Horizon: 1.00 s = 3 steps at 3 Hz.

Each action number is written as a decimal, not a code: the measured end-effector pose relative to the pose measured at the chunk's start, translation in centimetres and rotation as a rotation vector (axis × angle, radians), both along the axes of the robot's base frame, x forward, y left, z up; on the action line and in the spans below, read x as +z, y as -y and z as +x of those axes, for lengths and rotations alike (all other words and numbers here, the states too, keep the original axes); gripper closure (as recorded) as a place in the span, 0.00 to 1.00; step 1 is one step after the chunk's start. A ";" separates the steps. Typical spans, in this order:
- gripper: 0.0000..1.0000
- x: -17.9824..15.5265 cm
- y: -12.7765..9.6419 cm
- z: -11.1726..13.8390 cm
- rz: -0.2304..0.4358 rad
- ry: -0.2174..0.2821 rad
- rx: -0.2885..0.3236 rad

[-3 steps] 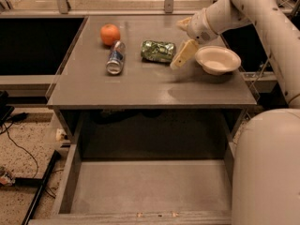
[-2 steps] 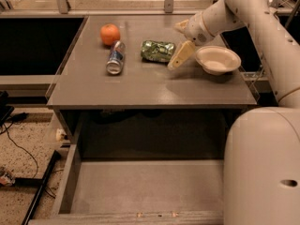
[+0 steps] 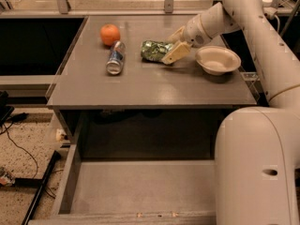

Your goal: Place green can into top drawer

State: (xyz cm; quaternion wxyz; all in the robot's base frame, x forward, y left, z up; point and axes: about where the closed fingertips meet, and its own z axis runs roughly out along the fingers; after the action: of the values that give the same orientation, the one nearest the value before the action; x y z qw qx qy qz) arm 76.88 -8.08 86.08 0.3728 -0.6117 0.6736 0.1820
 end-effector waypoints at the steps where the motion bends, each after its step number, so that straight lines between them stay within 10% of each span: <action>1: 0.66 0.0 0.0 0.0 0.000 0.000 0.000; 3: 1.00 0.0 0.0 0.0 0.001 0.000 0.001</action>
Offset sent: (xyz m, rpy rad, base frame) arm 0.0000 0.0000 0.0000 0.0000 0.0000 0.0000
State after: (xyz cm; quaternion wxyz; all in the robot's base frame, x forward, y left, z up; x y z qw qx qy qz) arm 76.87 -8.04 86.09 0.3728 -0.6119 0.6733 0.1825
